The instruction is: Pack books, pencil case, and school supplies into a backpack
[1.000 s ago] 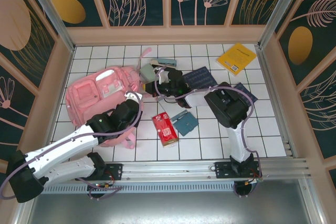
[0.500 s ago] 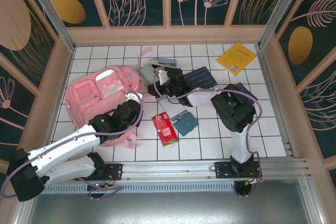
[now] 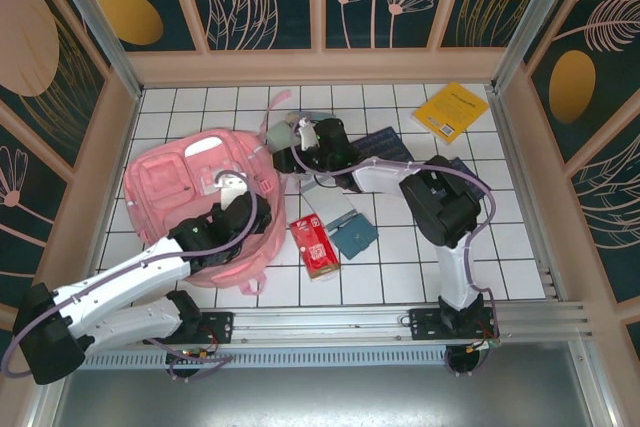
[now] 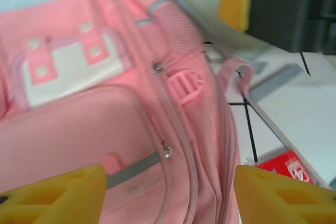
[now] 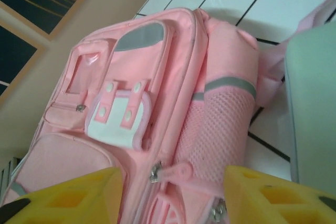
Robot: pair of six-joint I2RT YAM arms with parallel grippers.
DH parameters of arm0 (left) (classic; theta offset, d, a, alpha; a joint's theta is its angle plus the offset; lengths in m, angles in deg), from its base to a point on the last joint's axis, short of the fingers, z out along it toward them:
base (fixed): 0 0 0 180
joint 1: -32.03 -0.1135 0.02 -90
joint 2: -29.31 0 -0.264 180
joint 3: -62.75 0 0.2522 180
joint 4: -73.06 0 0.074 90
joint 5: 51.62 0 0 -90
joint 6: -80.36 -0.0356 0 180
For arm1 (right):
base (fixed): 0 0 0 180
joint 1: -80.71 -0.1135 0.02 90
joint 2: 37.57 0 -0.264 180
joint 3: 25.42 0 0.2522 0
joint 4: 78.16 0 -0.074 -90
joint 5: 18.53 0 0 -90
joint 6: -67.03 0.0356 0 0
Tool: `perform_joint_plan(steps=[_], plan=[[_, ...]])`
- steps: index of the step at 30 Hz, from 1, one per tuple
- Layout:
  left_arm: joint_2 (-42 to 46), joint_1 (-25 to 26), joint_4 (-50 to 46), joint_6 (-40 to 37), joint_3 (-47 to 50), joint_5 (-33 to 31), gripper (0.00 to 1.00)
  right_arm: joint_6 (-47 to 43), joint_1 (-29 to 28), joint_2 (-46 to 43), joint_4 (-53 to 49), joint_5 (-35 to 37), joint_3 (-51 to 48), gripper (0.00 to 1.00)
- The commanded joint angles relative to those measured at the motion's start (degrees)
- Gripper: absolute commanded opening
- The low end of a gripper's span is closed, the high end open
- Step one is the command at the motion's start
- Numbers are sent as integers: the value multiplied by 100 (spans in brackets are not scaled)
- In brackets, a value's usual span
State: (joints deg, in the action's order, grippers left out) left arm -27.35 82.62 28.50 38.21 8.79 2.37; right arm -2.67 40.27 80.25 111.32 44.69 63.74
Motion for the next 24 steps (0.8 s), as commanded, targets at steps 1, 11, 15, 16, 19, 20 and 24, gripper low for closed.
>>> perform_joint_plan(steps=[1, 11, 15, 16, 19, 20, 24], plan=[[277, 1, -1146, 2492, 364, -169, 65, -44, -90, 531, -770, 166, 768, 55], [1489, -1, -1505, 4405, 1236, 1879, 59, -217, -214, 1413, -1700, 780, 1908, 56], [1921, 4, -1604, 4653, 1207, 2307, 61, -276, -285, 1658, -1926, 826, 2241, 58], [1987, 3, -1656, 4703, 1192, 2367, 61, -298, -304, 1714, -1970, 828, 2302, 57], [2058, -2, -1652, 4741, 1256, 2646, 62, -297, -347, 1819, -2001, 862, 2416, 51], [2067, -3, -1633, 4752, 1298, 2725, 62, -288, -350, 1827, -2003, 872, 2416, 47], [2127, -4, -1304, 4885, 1693, 2847, 64, -242, -350, 1822, -1955, 920, 2400, 19]])
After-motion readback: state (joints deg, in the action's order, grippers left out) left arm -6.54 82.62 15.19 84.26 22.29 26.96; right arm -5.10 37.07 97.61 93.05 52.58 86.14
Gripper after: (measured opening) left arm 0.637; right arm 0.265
